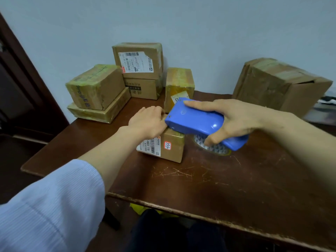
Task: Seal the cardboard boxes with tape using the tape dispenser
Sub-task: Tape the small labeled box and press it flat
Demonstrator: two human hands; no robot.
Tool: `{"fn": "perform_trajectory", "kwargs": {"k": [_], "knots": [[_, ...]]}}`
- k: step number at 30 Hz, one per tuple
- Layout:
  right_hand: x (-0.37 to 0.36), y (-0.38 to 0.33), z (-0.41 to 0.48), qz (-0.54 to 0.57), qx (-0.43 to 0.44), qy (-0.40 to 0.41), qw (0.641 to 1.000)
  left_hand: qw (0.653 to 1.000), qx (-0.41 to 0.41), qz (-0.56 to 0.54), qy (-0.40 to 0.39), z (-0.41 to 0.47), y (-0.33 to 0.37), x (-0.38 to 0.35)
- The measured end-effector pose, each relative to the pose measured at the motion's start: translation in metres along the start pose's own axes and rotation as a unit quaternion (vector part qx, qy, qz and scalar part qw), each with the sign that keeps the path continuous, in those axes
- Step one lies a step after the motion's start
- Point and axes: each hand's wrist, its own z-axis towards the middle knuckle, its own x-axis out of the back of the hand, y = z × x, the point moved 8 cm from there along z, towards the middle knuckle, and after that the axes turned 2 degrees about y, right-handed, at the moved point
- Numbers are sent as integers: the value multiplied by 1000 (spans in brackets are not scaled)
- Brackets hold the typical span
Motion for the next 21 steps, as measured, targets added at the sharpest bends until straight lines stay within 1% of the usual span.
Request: {"fn": "perform_trajectory", "kwargs": {"k": [2, 4, 6, 9, 11, 13, 17, 21], "knots": [[-3, 0, -3, 52, 11, 20, 998, 1000, -20, 15, 4, -2, -2, -4], [-6, 6, -7, 76, 11, 19, 997, 999, -32, 28, 2, -3, -4, -8], [-9, 22, -20, 77, -5, 0, 997, 999, -31, 33, -6, -2, -5, -9], [-16, 48, -51, 86, -42, -54, 994, 999, -29, 39, -10, -1, -4, -8], [-18, 56, -63, 94, -62, -64, 992, 999, -27, 39, -16, 0, -2, -7], [-18, 54, -59, 64, -71, -64, 993, 998, -26, 45, -32, 4, 1, -7], [-19, 34, -36, 16, -79, -98, 992, 993, -16, 76, -85, 6, 8, -9], [-15, 12, -19, -12, -85, -136, 987, 994, -9, 82, -76, -3, 12, -16]]}}
